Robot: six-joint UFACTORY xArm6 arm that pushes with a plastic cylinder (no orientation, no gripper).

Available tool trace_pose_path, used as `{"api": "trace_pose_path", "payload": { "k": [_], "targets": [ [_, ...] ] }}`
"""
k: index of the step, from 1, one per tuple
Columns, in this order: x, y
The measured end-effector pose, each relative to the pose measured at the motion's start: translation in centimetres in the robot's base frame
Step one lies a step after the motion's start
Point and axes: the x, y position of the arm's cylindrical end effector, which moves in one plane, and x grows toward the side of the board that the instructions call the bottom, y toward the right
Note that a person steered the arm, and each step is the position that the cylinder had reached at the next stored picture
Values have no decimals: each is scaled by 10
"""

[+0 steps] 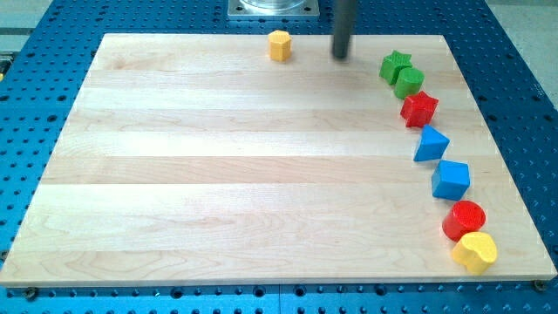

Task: Move the green star below the hexagon

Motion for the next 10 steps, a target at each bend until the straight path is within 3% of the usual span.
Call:
{"api": "trace_pose_path", "payload": {
  "k": [1,3,4,5,7,8,9,10],
  "targets": [
    [19,99],
    [79,78],
    [72,39],
    [57,54],
    [46,-80],
    [65,-70],
    [61,-121],
    [51,-134]
  ]
}}
